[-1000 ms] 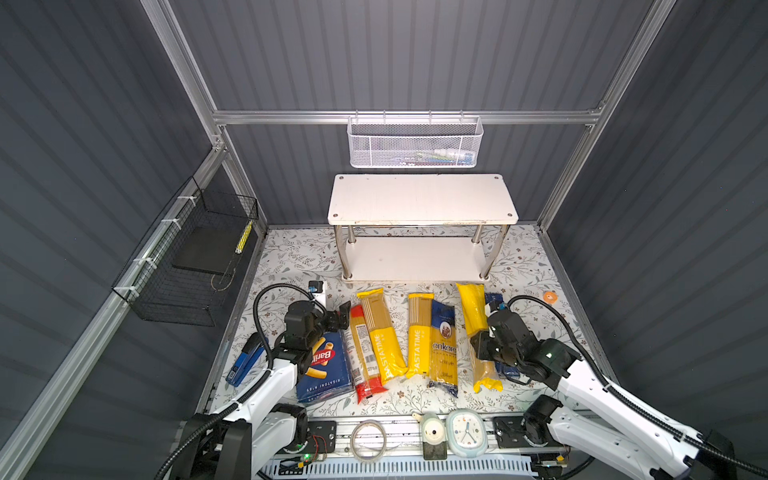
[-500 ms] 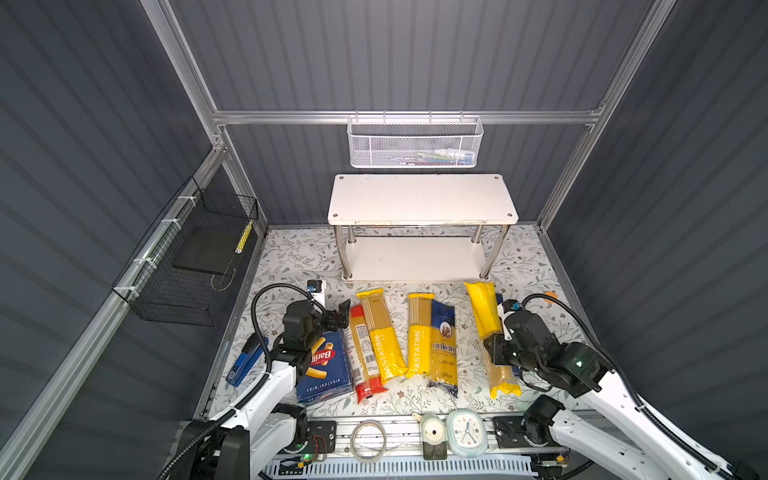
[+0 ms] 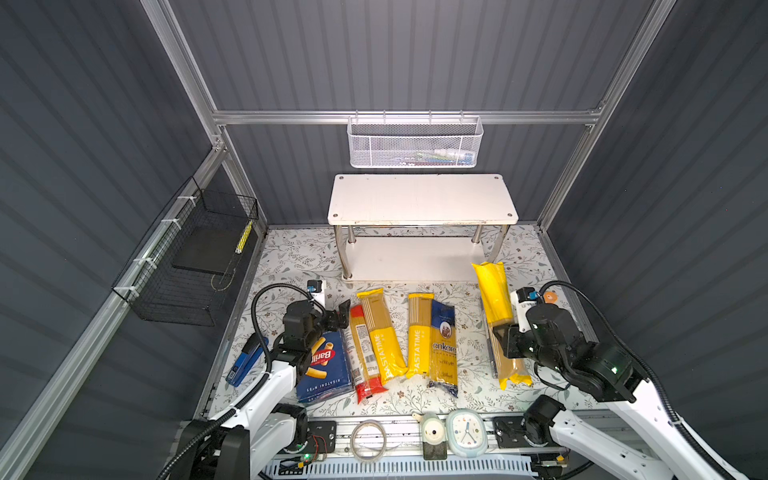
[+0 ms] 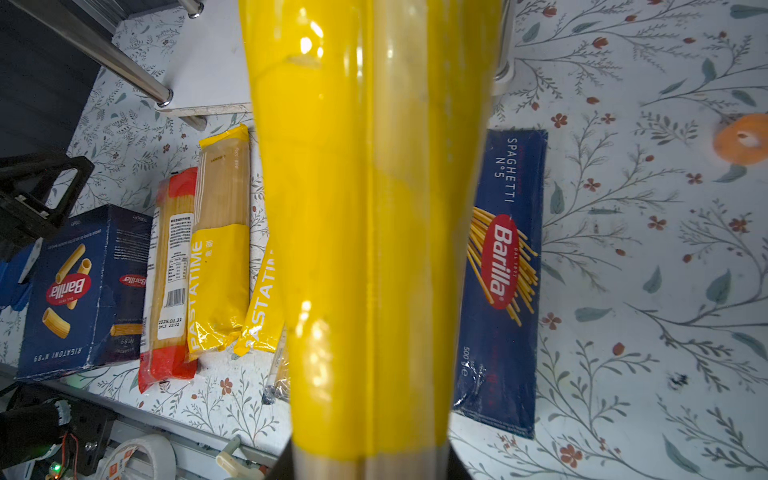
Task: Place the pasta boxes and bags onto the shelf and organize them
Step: 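Lift the yellow spaghetti bag upright with the right gripper toward the shelf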
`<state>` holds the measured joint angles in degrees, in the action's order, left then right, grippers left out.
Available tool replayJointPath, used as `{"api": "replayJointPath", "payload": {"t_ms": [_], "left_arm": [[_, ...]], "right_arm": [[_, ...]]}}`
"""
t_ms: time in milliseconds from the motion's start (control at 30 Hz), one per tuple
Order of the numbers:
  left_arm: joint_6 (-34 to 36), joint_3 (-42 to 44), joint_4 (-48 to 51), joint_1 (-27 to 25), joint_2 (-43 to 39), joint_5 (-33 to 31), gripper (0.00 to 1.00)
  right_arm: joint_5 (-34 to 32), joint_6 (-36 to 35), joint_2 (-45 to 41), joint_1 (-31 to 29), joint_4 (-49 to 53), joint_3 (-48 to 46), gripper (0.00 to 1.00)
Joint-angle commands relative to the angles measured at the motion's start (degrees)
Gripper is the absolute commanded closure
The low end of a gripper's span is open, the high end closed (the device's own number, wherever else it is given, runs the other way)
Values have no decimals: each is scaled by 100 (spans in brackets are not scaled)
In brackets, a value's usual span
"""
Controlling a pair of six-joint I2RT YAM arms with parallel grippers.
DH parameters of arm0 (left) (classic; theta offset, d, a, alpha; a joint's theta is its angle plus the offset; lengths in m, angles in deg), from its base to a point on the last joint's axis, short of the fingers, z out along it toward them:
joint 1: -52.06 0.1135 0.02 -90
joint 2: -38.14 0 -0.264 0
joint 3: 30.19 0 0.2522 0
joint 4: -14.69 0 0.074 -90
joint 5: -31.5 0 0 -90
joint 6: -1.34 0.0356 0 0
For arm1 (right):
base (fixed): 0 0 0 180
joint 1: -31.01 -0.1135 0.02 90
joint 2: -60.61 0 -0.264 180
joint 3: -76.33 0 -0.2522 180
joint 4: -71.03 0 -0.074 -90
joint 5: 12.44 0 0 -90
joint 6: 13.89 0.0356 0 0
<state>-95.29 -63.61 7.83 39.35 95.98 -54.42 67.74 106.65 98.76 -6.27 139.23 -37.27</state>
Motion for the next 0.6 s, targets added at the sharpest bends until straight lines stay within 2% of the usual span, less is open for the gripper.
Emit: {"api": "replayJointPath", "payload": {"t_ms": [0,567], "left_arm": [[22,-2,-29,-21,-92,67,0],[13,1,-30,-21,-95,61,0]], "right_arm": [[-269,-239,-39,-16,-456,440,100],[-314,-833,487,-8,-820,1556,100]]}}
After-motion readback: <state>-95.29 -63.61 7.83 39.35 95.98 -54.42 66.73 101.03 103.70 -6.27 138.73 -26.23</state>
